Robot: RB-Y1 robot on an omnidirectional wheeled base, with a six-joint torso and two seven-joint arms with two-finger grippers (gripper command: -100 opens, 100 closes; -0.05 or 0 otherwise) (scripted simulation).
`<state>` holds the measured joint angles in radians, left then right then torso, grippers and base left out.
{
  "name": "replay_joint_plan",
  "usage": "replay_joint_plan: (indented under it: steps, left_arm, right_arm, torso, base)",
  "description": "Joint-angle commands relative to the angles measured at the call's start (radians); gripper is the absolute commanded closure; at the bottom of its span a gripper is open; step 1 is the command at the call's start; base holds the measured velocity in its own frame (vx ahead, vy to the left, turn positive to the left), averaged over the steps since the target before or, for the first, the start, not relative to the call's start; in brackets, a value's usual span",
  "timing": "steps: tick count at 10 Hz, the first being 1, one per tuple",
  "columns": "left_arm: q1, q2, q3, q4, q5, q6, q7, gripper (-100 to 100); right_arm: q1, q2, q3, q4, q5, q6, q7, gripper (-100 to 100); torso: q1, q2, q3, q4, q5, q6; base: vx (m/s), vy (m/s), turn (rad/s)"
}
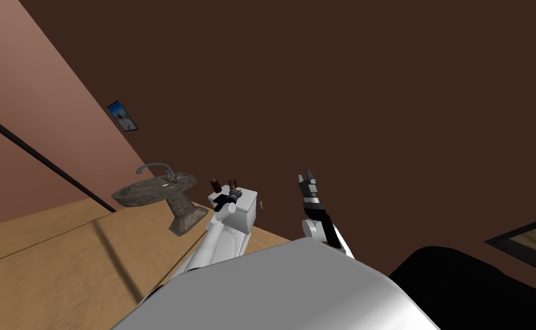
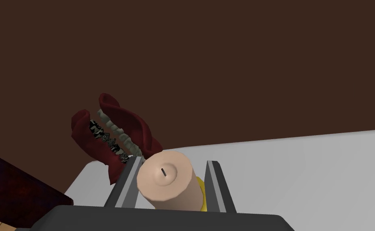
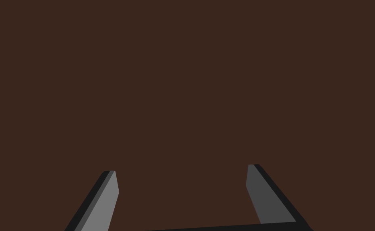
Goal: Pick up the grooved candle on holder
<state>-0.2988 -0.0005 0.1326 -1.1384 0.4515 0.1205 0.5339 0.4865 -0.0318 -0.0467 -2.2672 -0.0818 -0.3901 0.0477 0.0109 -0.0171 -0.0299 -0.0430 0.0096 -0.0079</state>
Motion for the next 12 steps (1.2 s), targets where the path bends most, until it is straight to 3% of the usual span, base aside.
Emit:
replay_joint_plan:
  steps: [1,2,4,5,6,8,9,10,12]
  left_arm:
    - [0.05,-0.007,-0.016,-0.05,-0.007,0.04,0.003,100]
    - [0.078,-0.007,-0.016,-0.084,-0.007,0.04,0.003,100]
    - [0.088,-0.007,-0.016,-0.13,-0.007,0.04,0.003,100]
    - [0.134,-0.012,-0.036,-0.167,-0.01,0.079,0.007,100]
    - [0.16,-0.012,-0.036,-0.195,-0.01,0.079,0.007,100]
    - [0.174,-0.012,-0.036,-0.244,-0.01,0.079,0.007,100]
    - [0.221,-0.016,-0.056,-0.28,-0.013,0.117,0.011,100]
    - [0.249,-0.016,-0.056,-0.31,-0.013,0.117,0.011,100]
    - [0.259,-0.016,-0.056,-0.357,-0.013,0.117,0.011,100]
  right_arm:
    - [0.0,0.0,0.0,0.0,0.0,0.0,0.0,0]
    - [0.0,0.0,0.0,0.0,0.0,0.0,0.0,0]
    - [0.0,0.0,0.0,0.0,0.0,0.0,0.0,0]
    - [0.0,0.0,0.0,0.0,0.0,0.0,0.0,0]
    - [0.0,0.0,0.0,0.0,0.0,0.0,0.0,0]
    - [0.0,0.0,0.0,0.0,0.0,0.0,0.0,0]
    - [0.0,0.0,0.0,0.0,0.0,0.0,0.0,0]
    - [0.0,0.0,0.0,0.0,0.0,0.0,0.0,0]
    - [0.0,0.0,0.0,0.0,0.0,0.0,0.0,0]
  torso:
    - [0.0,0.0,0.0,0.0,0.0,0.0]
    - [-0.001,-0.001,-0.001,-0.001,0.0,0.0]
    - [0.0,-0.003,-0.003,-0.003,0.0,0.0]
    - [0.001,-0.002,-0.002,-0.002,0.001,0.0]
    - [0.0,-0.003,-0.003,-0.003,0.001,0.0]
    - [0.0,-0.004,-0.003,-0.003,0.0,0.0]
    - [0.001,-0.002,-0.002,-0.002,0.0,0.0]
    - [-0.001,-0.003,-0.003,-0.003,0.0,0.0]
    - [0.0,-0.004,-0.003,-0.003,0.0,0.0]
  base:
    - [0.043,-0.022,0.032]
    - [0.066,-0.03,0.017]
    - [0.021,-0.007,0.0]
    - [0.054,-0.012,0.023]
    - [0.066,-0.021,0.017]
    - [0.018,-0.01,0.0]
    - [0.049,-0.023,0.028]
    - [0.066,-0.029,0.017]
    - [0.022,-0.007,-0.002]
